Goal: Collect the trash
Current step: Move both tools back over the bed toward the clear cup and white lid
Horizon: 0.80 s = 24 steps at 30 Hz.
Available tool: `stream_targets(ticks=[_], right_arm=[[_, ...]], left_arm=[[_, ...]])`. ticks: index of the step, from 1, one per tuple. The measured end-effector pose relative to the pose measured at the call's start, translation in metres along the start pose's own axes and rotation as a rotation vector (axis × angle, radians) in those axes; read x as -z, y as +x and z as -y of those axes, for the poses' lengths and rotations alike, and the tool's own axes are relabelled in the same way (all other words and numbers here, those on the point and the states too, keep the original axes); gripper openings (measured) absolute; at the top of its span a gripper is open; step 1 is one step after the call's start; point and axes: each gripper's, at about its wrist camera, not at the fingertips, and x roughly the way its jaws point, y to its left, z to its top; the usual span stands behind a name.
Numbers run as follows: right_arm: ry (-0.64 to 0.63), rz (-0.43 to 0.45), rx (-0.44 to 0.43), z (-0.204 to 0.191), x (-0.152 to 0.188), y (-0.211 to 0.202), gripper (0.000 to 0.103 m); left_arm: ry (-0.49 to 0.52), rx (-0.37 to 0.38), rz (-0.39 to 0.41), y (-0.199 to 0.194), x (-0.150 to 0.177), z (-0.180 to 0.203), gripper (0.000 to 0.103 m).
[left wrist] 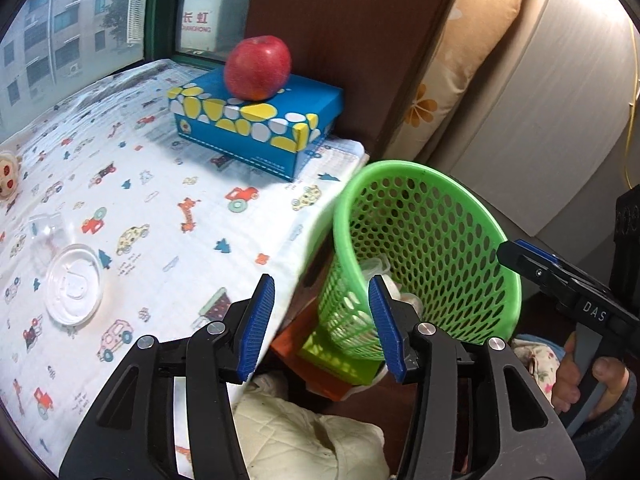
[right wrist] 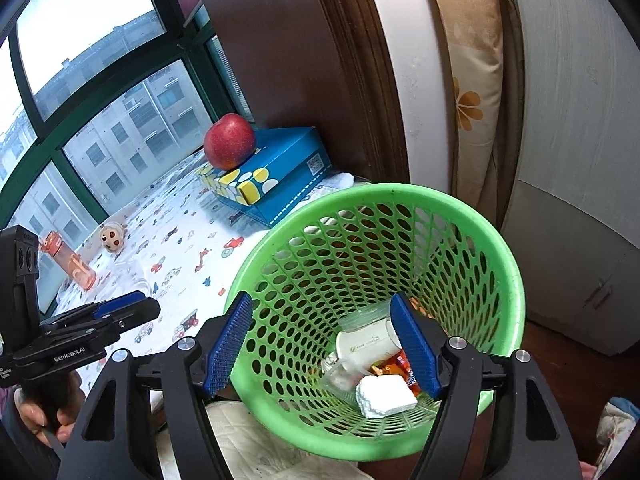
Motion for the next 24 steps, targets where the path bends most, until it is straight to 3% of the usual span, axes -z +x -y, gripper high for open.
stream_targets(ticks=[16,24], right_arm=[[-0.119,-0.046,-0.102,-0.083,-0.007,0.034,0.075],[-0.176,-0.074,-0.144,-0.125,-0.01,0.053,0.08]], left_arm=[[-0.229,-0.222,0.1,-0.043,0.001,-0.145,0.049],[-0.284,-0.279,0.11,-0.046,-0.003,-0.205,0.049]])
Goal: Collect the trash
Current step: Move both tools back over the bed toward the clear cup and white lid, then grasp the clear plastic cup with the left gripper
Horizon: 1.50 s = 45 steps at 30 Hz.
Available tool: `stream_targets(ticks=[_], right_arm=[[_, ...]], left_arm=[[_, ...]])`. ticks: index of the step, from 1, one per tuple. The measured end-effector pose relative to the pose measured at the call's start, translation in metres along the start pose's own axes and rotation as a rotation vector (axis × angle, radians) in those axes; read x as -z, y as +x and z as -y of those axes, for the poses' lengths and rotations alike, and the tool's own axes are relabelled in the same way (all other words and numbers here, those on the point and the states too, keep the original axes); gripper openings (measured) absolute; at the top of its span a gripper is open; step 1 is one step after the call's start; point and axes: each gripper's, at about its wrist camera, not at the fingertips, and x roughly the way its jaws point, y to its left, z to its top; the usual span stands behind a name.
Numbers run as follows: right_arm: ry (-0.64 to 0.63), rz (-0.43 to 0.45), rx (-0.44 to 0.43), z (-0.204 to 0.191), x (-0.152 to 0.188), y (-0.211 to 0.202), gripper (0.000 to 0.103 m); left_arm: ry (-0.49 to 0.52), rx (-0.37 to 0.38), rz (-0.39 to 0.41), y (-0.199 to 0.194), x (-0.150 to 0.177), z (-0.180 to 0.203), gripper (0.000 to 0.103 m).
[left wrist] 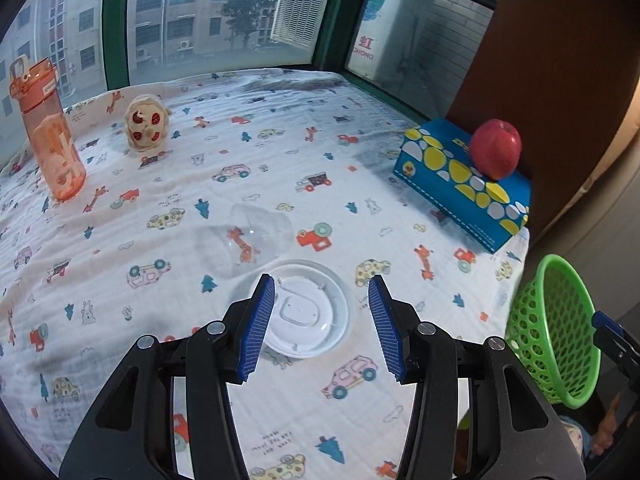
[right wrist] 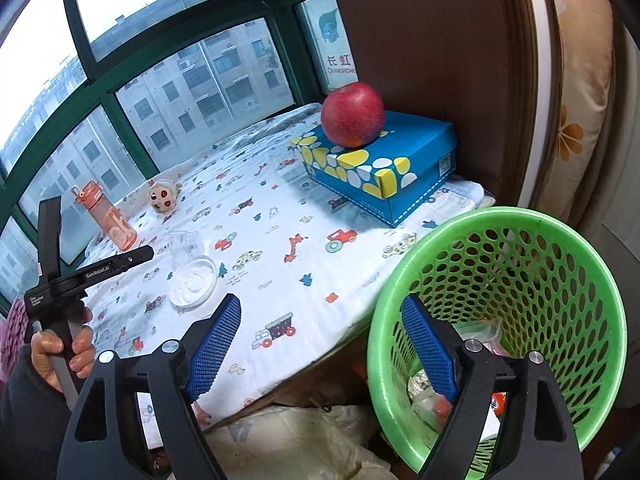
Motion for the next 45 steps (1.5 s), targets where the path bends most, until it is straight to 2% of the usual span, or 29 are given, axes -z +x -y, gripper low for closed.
stream_targets(ticks=[13,27,29,33,35,36,45], right_arm=[[-0.059,-0.077,-0.053,-0.044,-0.006,0.048,0.081],[-0.054,-0.136,-0.082,-0.053,-0.008,0.085,0.081],[-0.054,-0.139,-0.084,-0.053,-0.008,0.088,0.081],[-0.046,-0.144,-0.089,-0.051,-0.009,0.091,0.081],[-0.039,-0.148,-0.094,-0.049,-0.009,0.093,0.081],[-0.036,-0.15,-0.097,-0.049,-0.009,0.094,0.081],[-0.033,-0.161,-0.107,-0.05,-0.01,0.102,0.081]], left_arm=[[-0.034,0.019,-0.06,0.05,-0.014,-0.039,0.049],[-0.05,-0.035,-0.099,0.096,-0.027,-0.034,0.05],[-0.049,-0.059,-0.099,0.1,-0.028,-0.033,0.057],[-0.046,-0.069,-0.098,0.107,-0.031,-0.032,0.058],[-0.035,-0.075,-0.095,0.11,-0.033,-0.031,0.066],[-0.029,-0.093,-0.091,0.112,-0.033,-0.031,0.074],[0.014,-0.096,-0.106,0.128,-0.038,-0.038,0.075]])
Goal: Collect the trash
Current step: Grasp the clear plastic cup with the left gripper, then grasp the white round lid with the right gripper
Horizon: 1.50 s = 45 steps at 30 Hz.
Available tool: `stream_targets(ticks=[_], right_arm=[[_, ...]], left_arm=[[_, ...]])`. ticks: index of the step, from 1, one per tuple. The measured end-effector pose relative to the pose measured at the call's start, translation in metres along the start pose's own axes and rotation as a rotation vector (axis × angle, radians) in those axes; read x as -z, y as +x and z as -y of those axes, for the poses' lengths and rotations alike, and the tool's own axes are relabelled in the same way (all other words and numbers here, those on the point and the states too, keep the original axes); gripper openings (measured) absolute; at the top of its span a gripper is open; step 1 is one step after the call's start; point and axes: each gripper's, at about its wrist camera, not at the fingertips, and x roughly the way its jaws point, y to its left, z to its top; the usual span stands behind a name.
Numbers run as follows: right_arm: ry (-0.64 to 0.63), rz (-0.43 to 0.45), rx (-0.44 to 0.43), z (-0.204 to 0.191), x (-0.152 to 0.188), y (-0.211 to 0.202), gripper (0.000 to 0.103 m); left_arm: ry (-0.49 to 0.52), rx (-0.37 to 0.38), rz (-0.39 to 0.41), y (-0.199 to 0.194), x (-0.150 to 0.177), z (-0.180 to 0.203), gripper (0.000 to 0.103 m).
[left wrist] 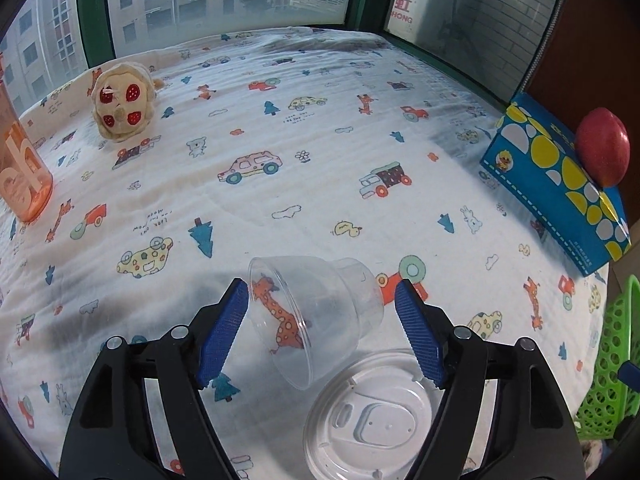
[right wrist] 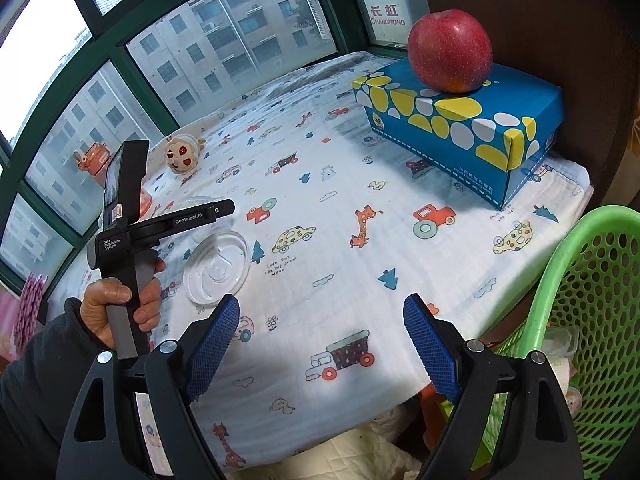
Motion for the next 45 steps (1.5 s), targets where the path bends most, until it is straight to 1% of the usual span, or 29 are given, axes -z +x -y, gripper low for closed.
stream_targets(ticks=[5,7,9,14,17,21,28,33,34,37,45], right_arm=[[-0.006,-0.012,-0.005,-0.004,0.0,0.006,0.081],[-0.011,-0.016,-0.005,-0.006,0.0,0.008,0.081],[-0.014,-0.02,-0.006,-0.008,0.0,0.009,0.081],[-0.026,-0.025,-0.007,-0.014,-0.001,0.013,0.081],[-0.042,-0.025,-0.01,-0.02,-0.001,0.013,0.081],[-0.062,-0.031,-0.024,-0.03,-0.001,0.019,0.081],[-0.128,-0.061,-0.069,-0.062,0.0,0.04,0.081],[-0.191,-0.086,-0.089,-0.089,-0.001,0.063,0.087],[-0.206,-0.092,-0.087,-0.094,-0.001,0.068,0.088],[-0.239,-0.117,-0.092,-0.107,0.0,0.084,0.089],[-0.306,-0.146,-0.047,-0.126,-0.002,0.12,0.091]], left_arm=[[0.013,0.011,-0.005,0.008,0.0,-0.002,0.074],[0.012,0.021,-0.005,0.01,0.0,-0.003,0.068],[0.012,0.031,0.001,0.011,0.0,-0.004,0.065],[0.017,0.041,0.019,0.006,0.002,-0.005,0.065],[0.013,0.037,0.031,-0.003,0.004,-0.01,0.064],[-0.02,0.037,0.05,-0.023,0.005,-0.023,0.064],[-0.073,0.015,0.085,-0.063,0.014,-0.053,0.064],[-0.102,-0.009,0.096,-0.085,0.025,-0.076,0.064],[-0.106,-0.011,0.098,-0.088,0.027,-0.079,0.064],[-0.116,-0.016,0.1,-0.095,0.034,-0.087,0.064],[-0.141,-0.017,0.11,-0.109,0.046,-0.105,0.064]])
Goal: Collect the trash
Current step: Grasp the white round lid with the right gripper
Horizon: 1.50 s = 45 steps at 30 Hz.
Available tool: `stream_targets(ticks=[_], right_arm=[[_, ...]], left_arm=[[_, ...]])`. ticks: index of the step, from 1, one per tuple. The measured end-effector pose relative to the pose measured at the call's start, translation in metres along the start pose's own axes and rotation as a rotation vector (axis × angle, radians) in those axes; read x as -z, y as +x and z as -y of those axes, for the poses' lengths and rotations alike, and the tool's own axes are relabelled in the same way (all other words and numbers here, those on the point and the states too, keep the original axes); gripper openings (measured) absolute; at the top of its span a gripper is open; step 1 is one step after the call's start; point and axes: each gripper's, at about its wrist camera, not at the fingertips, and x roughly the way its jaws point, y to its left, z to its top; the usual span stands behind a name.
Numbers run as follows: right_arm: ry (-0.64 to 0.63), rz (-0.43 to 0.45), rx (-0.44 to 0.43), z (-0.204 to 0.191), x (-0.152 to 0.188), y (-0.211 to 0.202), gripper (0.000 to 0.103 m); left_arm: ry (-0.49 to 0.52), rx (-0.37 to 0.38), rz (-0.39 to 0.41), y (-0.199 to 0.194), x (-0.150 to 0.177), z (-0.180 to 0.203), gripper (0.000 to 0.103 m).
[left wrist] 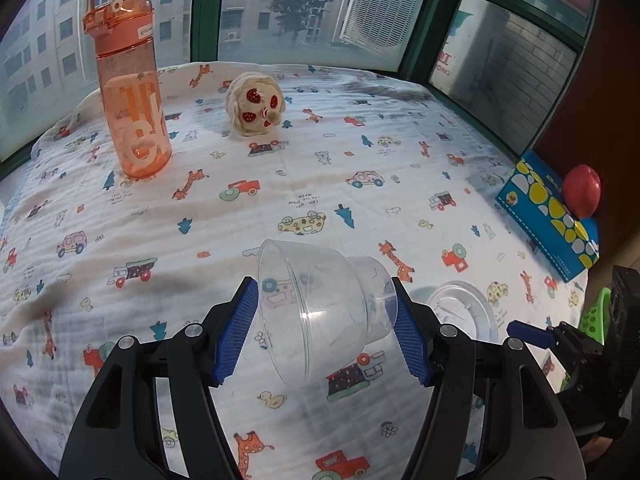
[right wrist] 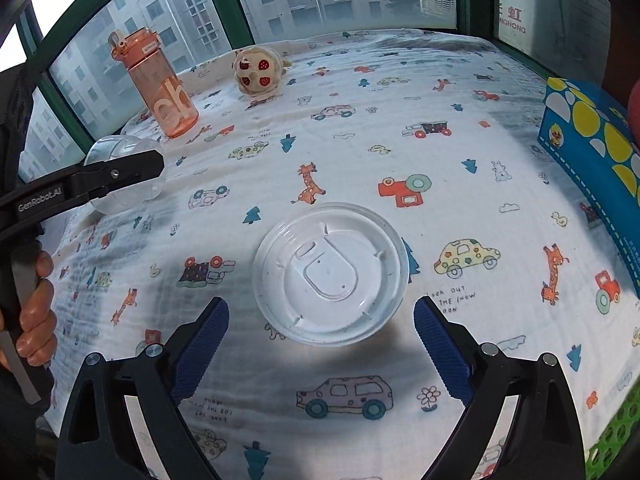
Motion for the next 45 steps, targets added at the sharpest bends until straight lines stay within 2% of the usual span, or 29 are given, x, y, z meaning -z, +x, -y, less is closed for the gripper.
stream_targets(ticks=[9,18,21,32,45], right_arm=[[-0.064,-0.018,0.089,-0.01,-0.011,0.026,0.093],[-0.041,-0.037,0.083,-0.006,-0.011,0.036,0.093],[-0.034,-0.031,0.078,-0.007,-0.01,0.033,0.089],[-0.008,0.02,0.061,-0.001,0.004,-0.01,0.089],[0.078,0.123,0.09,0.033,0.041,-0.096,0.089]], left_arm=[[-0.015,0.011,-0.007,0.0,0.006,-0.005,0.064],[-0.027,0.013,-0.009,0.001,0.008,-0.009,0.064],[-0.024,0.015,-0.014,0.001,0.009,-0.007,0.064],[0.002,0.039,-0.005,-0.011,0.015,0.016,0.064],[0.083,0.111,0.005,-0.035,0.031,0.079,0.064]])
